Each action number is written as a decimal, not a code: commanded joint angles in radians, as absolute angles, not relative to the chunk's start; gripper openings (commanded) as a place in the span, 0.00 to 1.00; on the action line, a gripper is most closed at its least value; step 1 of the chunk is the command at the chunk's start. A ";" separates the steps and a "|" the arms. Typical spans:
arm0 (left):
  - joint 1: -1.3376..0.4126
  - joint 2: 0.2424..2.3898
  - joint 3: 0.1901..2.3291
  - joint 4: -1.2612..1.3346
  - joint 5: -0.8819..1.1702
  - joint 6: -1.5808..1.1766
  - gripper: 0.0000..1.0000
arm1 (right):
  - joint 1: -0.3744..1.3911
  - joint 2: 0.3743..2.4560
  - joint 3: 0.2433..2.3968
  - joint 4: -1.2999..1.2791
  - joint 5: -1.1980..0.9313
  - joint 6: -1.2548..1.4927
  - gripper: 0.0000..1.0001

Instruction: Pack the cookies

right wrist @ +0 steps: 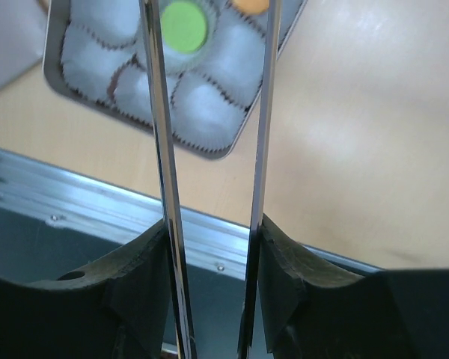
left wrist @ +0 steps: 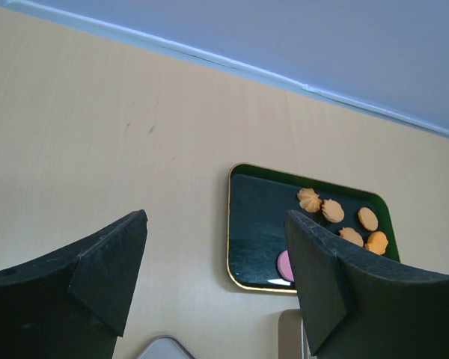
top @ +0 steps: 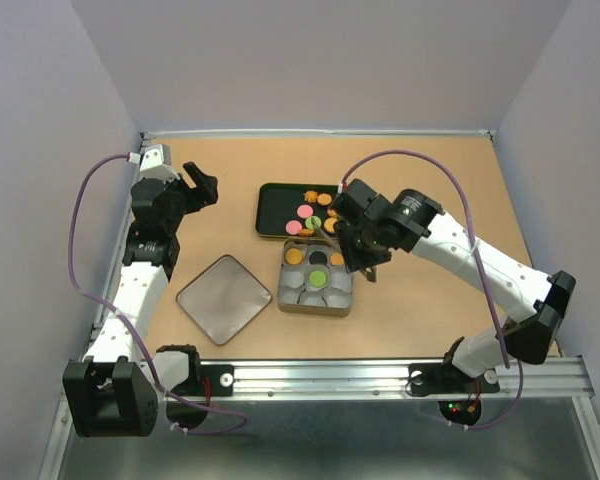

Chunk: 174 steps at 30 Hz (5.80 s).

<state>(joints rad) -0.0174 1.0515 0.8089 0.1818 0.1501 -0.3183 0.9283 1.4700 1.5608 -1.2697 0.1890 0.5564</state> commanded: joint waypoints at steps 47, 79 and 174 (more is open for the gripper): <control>-0.014 1.083 0.818 0.221 0.203 -0.319 0.84 | 0.597 1.933 1.841 -1.034 0.124 0.305 0.46; -0.014 1.085 0.818 0.221 0.206 -0.319 0.84 | 0.583 1.901 1.890 -1.051 0.106 0.330 0.33; -0.014 1.098 0.818 0.222 0.207 -0.321 0.82 | 0.689 1.977 1.887 -0.916 0.176 0.356 0.47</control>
